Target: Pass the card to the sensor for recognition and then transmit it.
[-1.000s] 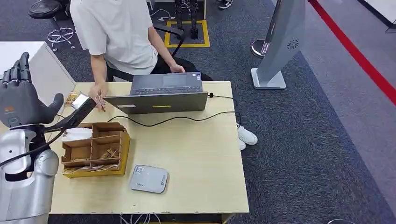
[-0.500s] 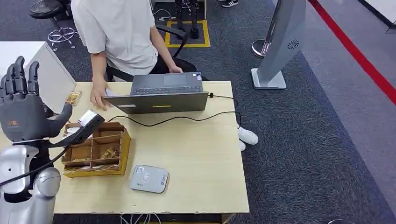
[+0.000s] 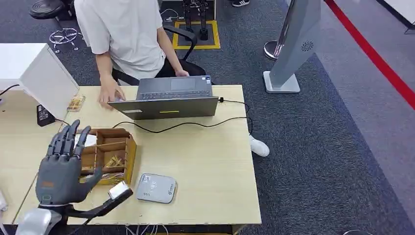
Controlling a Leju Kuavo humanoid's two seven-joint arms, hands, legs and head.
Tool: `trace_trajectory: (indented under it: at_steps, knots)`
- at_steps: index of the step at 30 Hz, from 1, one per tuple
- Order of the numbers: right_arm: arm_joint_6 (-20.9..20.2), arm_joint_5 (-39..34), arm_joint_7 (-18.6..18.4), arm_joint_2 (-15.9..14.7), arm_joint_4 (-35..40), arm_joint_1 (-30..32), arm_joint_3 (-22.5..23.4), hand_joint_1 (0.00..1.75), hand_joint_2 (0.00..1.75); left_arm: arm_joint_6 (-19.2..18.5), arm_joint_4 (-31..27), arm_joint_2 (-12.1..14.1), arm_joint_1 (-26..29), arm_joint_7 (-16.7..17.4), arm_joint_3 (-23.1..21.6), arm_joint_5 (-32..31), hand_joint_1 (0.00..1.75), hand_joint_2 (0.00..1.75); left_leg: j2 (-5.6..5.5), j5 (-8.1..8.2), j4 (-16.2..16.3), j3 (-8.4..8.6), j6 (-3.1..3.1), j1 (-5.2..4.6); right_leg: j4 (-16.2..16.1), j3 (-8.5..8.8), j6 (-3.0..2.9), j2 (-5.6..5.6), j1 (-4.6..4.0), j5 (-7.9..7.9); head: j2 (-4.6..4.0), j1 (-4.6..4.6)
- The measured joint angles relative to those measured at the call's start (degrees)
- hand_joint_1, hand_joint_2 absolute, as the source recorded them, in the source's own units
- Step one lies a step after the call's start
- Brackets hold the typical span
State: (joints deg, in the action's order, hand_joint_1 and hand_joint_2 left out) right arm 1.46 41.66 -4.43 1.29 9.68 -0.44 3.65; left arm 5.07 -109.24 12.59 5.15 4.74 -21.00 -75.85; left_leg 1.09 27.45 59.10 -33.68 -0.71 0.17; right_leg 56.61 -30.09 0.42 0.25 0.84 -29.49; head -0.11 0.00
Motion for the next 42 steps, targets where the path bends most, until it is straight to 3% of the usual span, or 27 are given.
trace_trajectory:
  at_steps: [6, 19, 32, 42]
  knots:
    - [0.02, -0.13, -0.05, 0.0, 0.02, 0.03, 1.07, 0.0, 0.0, -1.99, -0.07, 3.02, 3.98, 0.52, -1.01, 1.88, 0.0, 1.75, -0.02, -0.04, -0.01, 0.0, 0.04, 0.01, 0.02, -0.03, -0.01, -0.03, 0.0, 0.02, 0.0, -0.02]
    - [-0.13, -0.07, -0.22, 0.07, 0.02, 0.02, 2.34, 0.0, 0.0, -5.6, -0.04, 6.93, 5.77, 3.85, -2.38, 3.76, 0.0, 1.75, -0.04, -0.06, -0.01, 0.0, 0.04, 0.0, 0.02, 0.09, -0.01, -0.04, 0.0, 0.03, 0.0, -0.02]
    - [-0.33, 1.16, -0.22, 0.17, 0.02, 0.03, 2.41, 0.0, 0.0, -7.09, 2.08, 6.67, 5.17, 6.56, -2.38, 4.05, 0.0, 1.75, -0.04, -0.06, 0.0, 0.01, 0.04, -0.01, 0.02, 0.1, -0.01, -0.04, 0.01, 0.03, 0.0, -0.02]
    - [-0.35, 2.55, -0.22, 0.17, 0.02, 0.01, 2.41, 0.0, 0.0, -8.27, 6.95, 3.78, 2.69, 8.13, -2.12, 3.68, 0.0, 1.75, -0.05, -0.06, 0.0, 0.01, 0.04, -0.01, 0.02, 0.11, -0.01, -0.05, 0.0, 0.04, 0.0, 0.0]
